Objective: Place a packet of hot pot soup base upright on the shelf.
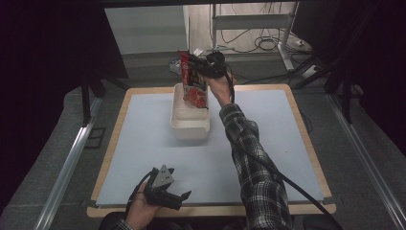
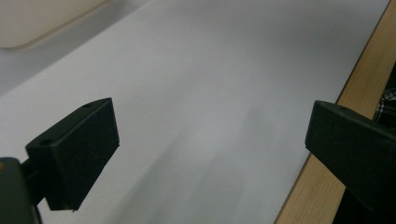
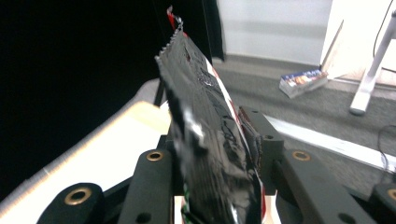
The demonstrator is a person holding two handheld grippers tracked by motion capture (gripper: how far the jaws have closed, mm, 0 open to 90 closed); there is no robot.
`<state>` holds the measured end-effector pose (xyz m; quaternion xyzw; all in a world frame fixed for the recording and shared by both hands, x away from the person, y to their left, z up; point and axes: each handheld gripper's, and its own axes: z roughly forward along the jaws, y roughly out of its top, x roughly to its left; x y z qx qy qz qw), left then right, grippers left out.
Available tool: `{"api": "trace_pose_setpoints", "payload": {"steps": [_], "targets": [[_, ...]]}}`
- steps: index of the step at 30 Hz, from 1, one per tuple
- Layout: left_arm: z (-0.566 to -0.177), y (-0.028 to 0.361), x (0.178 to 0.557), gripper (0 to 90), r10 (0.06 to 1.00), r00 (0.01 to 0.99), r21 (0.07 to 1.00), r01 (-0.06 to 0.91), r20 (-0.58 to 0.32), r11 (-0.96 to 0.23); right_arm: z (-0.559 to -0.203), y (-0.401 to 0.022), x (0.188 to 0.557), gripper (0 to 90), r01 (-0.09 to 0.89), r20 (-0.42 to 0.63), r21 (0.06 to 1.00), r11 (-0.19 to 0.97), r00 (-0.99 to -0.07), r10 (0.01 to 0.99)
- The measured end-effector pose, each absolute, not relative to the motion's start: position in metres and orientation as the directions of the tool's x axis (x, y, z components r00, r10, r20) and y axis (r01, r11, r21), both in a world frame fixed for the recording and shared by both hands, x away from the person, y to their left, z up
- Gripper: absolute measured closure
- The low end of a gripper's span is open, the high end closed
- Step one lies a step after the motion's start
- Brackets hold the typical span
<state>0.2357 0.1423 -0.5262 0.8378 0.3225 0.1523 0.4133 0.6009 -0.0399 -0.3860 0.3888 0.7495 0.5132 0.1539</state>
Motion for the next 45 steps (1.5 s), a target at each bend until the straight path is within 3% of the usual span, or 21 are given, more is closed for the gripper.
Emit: {"api": "trace_pose_setpoints", "payload": {"steps": [7,12,18,21,26,30,36,45], "targets": [[-0.527,0.142,0.236,2.5,0.664,0.748,0.788,0.415,-0.009,-0.456,-0.410,-0.040,0.600,66.3,0.437,0.174,0.881,0.182,-0.656,0.734],[-0.527,0.142,0.236,2.5,0.667,0.745,0.789,0.417,-0.013,-0.451,-0.417,-0.048,0.599,68.0,0.449,0.097,0.853,0.265,-0.635,0.766],[-0.527,0.142,0.236,2.3,0.667,0.745,0.791,0.418,-0.018,-0.447,-0.418,-0.055,0.601,67.2,0.488,0.119,0.828,0.277,-0.635,0.763],[-0.526,0.143,0.236,2.2,0.665,0.747,0.803,0.404,-0.015,-0.437,-0.413,-0.052,0.603,58.7,0.491,0.080,0.803,0.338,-0.651,0.755],[-0.526,0.145,0.236,1.7,0.662,0.750,0.812,0.396,-0.015,-0.430,-0.409,-0.053,0.604,34.6,0.477,0.058,0.797,0.372,-0.673,0.737],[-0.525,0.147,0.237,1.6,0.666,0.744,0.825,0.410,-0.055,-0.390,-0.408,-0.054,0.605,22.1,0.495,0.087,0.781,0.382,-0.691,0.718],[-0.526,0.149,0.239,1.5,0.669,0.740,0.826,0.419,-0.071,-0.376,-0.407,-0.058,0.602,14.5,0.479,0.091,0.784,0.394,-0.718,0.690],[-0.526,0.145,0.235,0.8,0.649,0.760,0.833,0.383,-0.038,-0.400,-0.404,-0.065,0.597,11.7,0.469,0.099,0.785,0.404,-0.739,0.667]]}}
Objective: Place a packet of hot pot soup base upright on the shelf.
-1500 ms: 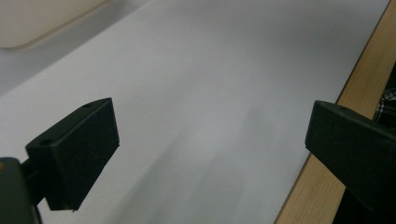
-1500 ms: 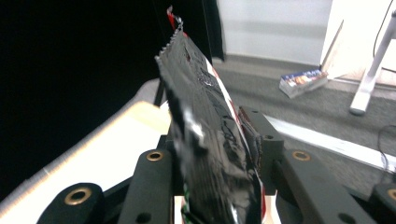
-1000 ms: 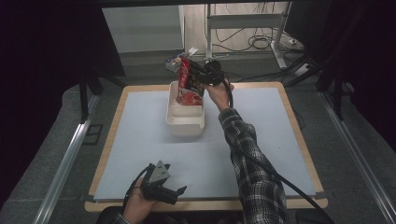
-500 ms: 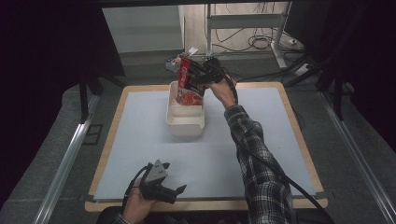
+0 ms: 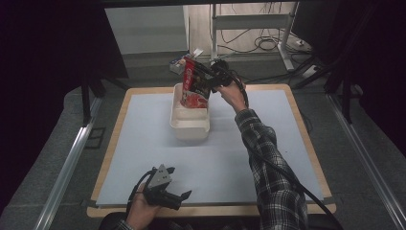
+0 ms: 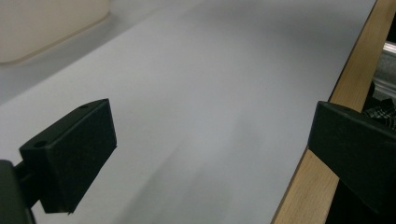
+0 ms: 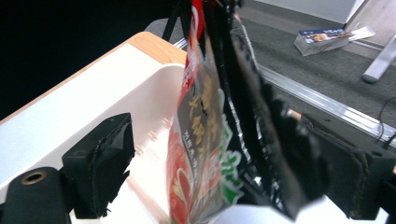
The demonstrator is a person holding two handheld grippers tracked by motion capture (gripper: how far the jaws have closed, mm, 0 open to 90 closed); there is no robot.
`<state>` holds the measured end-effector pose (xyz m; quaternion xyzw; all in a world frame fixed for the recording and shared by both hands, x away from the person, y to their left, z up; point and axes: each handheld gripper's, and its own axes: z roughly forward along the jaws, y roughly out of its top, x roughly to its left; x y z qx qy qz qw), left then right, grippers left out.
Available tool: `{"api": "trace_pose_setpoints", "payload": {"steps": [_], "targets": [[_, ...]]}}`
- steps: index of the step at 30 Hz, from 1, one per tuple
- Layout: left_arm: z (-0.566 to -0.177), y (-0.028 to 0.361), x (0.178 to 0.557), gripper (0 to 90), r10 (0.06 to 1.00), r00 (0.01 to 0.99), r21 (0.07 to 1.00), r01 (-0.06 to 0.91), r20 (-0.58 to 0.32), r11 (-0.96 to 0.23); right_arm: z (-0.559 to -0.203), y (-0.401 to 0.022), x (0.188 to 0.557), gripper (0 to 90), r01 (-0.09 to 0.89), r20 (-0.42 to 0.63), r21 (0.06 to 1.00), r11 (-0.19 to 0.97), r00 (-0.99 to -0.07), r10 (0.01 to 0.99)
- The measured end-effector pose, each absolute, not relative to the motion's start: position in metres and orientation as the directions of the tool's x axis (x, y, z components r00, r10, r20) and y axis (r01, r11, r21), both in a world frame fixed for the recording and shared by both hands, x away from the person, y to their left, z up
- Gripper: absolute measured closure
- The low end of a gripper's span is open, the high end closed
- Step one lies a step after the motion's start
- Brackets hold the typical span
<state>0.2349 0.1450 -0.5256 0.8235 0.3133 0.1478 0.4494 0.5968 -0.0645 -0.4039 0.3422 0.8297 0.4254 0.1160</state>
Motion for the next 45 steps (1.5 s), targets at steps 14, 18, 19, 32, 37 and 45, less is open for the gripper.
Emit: {"api": "trace_pose_setpoints", "payload": {"steps": [14,18,19,32,37,45], "targets": [[-0.526,0.144,0.234,0.7,0.654,0.756,0.829,0.382,-0.027,-0.408,-0.396,-0.071,0.579,5.7,0.447,0.081,0.776,0.446,-0.771,0.632],[-0.526,0.144,0.235,0.7,0.654,0.756,0.824,0.388,-0.029,-0.413,-0.397,-0.073,0.573,3.8,0.451,0.101,0.779,0.437,-0.777,0.622],[-0.527,0.143,0.235,0.7,0.653,0.757,0.823,0.388,-0.028,-0.415,-0.398,-0.074,0.572,3.4,0.453,0.106,0.777,0.437,-0.778,0.619],[-0.527,0.142,0.235,0.7,0.653,0.757,0.822,0.387,-0.025,-0.418,-0.403,-0.083,0.555,1.4,0.449,0.093,0.767,0.459,-0.785,0.612],[-0.527,0.142,0.235,0.7,0.653,0.757,0.819,0.390,-0.026,-0.420,-0.405,-0.087,0.548,1.5,0.443,0.081,0.761,0.473,-0.789,0.609],[-0.528,0.141,0.235,0.7,0.652,0.758,0.817,0.390,-0.023,-0.424,-0.407,-0.095,0.533,1.5,0.437,0.082,0.760,0.481,-0.799,0.596]]}}
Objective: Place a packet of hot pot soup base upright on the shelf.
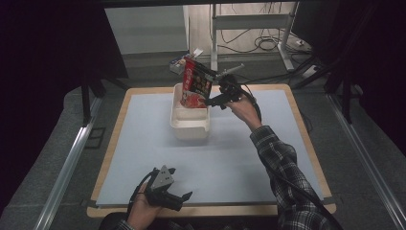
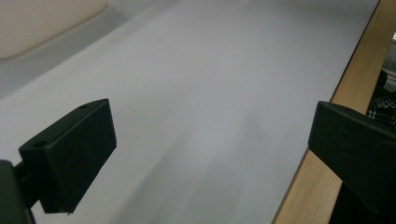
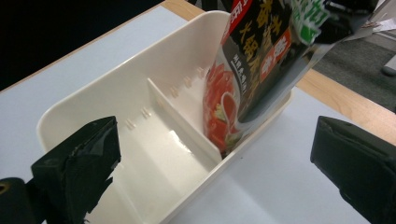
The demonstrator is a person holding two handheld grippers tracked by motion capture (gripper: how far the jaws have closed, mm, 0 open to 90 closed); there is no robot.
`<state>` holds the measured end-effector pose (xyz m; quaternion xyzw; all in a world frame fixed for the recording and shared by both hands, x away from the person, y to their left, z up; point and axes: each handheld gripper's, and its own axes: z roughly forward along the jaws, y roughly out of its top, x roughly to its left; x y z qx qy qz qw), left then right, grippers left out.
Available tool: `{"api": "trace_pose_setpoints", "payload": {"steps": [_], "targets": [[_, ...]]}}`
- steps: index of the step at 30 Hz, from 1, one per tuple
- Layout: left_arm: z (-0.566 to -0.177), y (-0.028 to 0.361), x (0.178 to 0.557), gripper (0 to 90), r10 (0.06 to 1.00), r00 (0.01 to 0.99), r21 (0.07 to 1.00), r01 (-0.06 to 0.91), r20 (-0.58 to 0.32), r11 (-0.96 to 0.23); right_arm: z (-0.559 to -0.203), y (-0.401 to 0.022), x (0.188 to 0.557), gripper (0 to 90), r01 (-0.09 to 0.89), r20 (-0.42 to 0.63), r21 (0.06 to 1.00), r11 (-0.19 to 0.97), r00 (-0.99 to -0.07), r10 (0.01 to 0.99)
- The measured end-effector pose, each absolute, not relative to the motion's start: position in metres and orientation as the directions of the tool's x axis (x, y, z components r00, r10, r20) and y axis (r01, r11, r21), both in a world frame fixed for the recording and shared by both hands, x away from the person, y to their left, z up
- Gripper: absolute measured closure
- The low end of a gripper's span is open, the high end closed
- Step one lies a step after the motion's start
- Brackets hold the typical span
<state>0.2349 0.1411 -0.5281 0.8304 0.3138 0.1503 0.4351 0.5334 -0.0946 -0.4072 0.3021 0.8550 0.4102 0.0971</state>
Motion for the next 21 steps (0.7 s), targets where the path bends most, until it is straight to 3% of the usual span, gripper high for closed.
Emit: {"api": "trace_pose_setpoints", "payload": {"steps": [9,21], "targets": [[-0.529,0.141,0.235,0.7,0.654,0.756,0.815,0.393,-0.022,-0.427,-0.413,-0.103,0.517,1.5,0.456,0.123,0.756,0.469,-0.803,0.583],[-0.529,0.140,0.235,0.8,0.653,0.757,0.809,0.392,-0.014,-0.437,-0.424,-0.110,0.492,0.4,0.440,0.102,0.755,0.485,-0.811,0.577]]}}
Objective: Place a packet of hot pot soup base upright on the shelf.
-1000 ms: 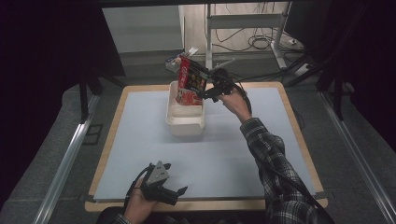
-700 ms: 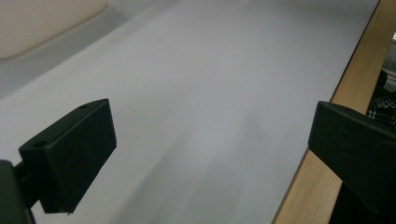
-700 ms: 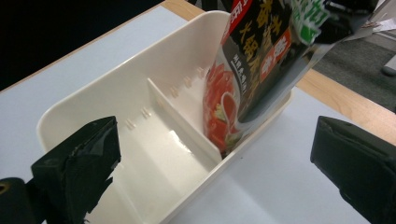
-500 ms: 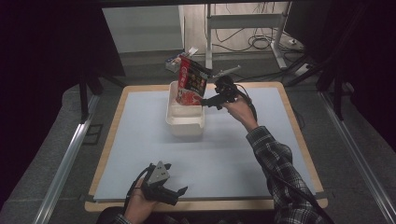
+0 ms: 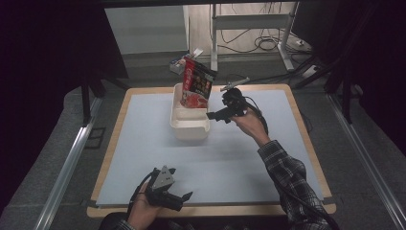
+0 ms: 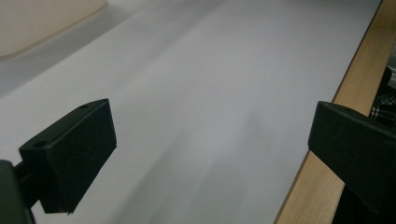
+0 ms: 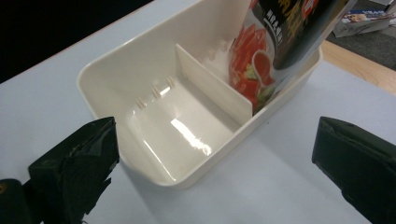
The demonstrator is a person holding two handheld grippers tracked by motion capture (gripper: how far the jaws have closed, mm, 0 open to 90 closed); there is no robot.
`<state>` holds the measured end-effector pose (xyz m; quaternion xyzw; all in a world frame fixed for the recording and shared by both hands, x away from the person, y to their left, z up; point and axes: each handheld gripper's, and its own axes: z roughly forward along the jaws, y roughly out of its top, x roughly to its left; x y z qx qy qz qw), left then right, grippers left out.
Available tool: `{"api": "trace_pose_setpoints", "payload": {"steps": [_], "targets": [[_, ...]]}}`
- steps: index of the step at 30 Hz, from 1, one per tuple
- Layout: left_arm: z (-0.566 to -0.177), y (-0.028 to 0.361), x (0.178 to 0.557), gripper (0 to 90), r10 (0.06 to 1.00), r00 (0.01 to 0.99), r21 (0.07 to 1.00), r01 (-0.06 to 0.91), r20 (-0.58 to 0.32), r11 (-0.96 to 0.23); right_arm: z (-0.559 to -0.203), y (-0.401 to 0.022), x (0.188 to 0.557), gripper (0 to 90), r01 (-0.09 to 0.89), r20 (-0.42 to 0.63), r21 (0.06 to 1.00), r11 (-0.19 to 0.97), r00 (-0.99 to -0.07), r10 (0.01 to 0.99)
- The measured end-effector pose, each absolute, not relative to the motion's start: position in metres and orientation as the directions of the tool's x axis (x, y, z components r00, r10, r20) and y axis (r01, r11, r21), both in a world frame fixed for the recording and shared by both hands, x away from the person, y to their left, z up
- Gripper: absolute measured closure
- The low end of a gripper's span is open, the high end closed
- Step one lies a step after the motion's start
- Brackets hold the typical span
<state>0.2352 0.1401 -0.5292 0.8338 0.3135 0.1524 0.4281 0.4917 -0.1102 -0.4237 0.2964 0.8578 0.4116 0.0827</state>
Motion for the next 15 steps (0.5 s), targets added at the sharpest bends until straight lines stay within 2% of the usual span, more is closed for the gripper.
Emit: {"api": "trace_pose_setpoints", "payload": {"steps": [15], "targets": [[-0.530,0.140,0.235,0.7,0.655,0.756,0.807,0.395,-0.013,-0.440,-0.439,-0.125,0.465,0.8,0.422,0.063,0.734,0.532,-0.822,0.566]]}}
